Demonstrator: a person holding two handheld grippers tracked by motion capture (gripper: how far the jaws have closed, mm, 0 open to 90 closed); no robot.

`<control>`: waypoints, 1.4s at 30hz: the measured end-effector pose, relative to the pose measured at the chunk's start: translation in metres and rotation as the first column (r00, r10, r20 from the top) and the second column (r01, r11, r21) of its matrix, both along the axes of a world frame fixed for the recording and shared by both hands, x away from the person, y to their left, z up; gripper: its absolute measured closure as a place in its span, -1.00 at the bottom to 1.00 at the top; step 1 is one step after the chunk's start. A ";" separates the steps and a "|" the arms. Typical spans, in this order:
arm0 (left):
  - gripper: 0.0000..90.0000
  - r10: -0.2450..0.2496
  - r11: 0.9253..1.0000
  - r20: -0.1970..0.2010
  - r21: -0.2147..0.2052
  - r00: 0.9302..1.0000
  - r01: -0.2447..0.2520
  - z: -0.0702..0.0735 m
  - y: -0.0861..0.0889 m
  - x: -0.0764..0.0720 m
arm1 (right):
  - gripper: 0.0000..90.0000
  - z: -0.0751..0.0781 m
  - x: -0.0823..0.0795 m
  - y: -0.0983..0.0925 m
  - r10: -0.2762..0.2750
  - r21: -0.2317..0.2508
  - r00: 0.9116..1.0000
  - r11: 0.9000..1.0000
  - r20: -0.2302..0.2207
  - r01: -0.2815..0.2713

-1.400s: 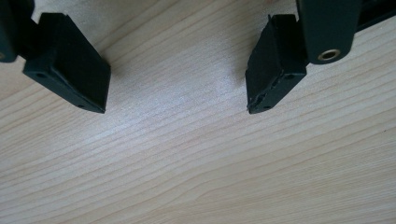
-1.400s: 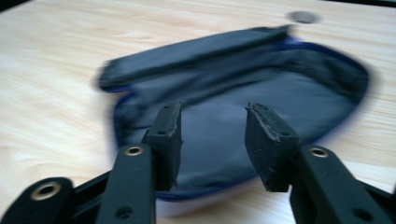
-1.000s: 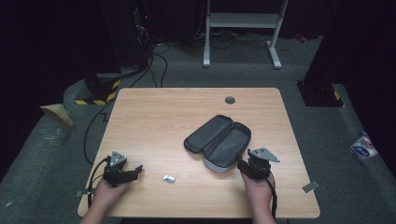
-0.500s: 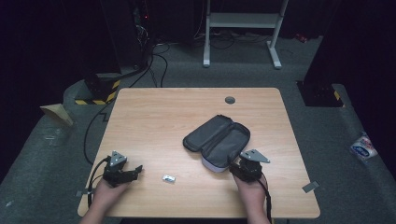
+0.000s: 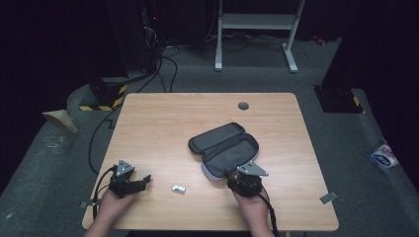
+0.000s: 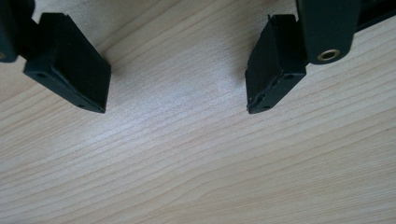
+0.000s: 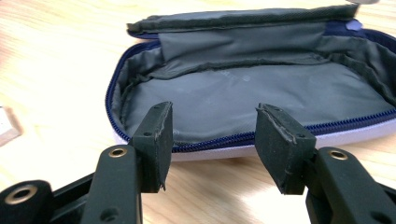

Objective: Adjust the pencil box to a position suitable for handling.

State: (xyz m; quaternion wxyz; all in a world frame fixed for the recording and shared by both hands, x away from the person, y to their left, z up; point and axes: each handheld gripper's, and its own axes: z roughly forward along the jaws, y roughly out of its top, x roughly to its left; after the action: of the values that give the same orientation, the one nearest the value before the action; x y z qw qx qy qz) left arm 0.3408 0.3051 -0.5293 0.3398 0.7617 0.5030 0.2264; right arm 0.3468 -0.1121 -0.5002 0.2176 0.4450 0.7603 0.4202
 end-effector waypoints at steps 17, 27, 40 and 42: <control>-0.50 -0.002 1.000 -0.003 0.001 1.000 0.002 0.000 0.000 0.000 | 0.04 0.016 0.001 -0.004 -0.001 0.014 0.998 1.000 0.056 0.001; -0.50 0.004 1.000 -0.002 0.001 1.000 -0.004 0.000 0.000 -0.001 | 0.12 0.016 0.031 -0.047 -0.147 0.002 0.987 0.989 0.066 0.148; -0.50 -0.002 1.000 -0.003 0.004 1.000 0.002 0.000 0.000 0.000 | 0.51 0.010 0.076 -0.066 -0.192 -0.027 0.981 0.981 0.002 0.192; -0.50 -0.002 1.000 -0.006 0.004 1.000 0.002 0.000 0.000 -0.001 | 0.57 0.009 0.078 -0.067 -0.191 -0.030 0.982 0.981 -0.004 0.190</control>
State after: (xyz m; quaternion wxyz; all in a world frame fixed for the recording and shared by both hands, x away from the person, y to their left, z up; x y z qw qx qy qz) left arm 0.3402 0.3053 -0.5289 0.3371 0.7636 0.5027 0.2248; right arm 0.4252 -0.1788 -0.4915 0.2606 0.5140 0.7210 0.3848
